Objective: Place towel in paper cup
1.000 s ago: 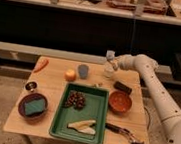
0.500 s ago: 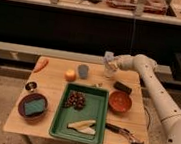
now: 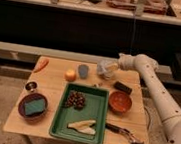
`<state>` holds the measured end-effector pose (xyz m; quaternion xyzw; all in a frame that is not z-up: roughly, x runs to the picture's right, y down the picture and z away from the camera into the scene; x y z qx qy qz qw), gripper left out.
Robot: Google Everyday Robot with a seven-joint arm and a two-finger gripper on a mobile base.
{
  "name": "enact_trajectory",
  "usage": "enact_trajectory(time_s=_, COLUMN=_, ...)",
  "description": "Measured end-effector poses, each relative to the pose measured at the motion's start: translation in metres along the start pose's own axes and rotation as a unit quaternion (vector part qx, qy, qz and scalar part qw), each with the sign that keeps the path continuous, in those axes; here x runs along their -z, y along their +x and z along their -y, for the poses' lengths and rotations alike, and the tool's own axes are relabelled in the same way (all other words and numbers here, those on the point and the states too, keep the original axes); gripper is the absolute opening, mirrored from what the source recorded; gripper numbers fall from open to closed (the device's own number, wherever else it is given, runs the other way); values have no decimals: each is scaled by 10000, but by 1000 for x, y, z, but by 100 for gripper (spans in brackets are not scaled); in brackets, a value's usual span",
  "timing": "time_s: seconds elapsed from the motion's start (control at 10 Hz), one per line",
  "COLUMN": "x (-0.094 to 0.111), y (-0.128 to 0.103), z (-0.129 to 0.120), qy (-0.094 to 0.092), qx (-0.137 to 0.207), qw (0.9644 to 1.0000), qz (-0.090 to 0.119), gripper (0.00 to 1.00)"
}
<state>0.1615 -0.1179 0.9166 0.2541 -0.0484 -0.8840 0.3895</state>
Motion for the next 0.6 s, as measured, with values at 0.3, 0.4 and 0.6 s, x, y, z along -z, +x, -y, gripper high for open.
enact_trajectory(time_s=0.3, x=16, y=4, z=-8, qy=18, qx=-243, qw=9992, qz=-331, gripper=80)
enact_trajectory(time_s=0.4, x=25, y=4, z=-12, qy=39, qx=-348, qw=9983, qz=-460, gripper=80)
enact_trajectory(time_s=0.6, x=28, y=3, z=-14, qy=57, qx=-391, qw=9980, qz=-503, gripper=80)
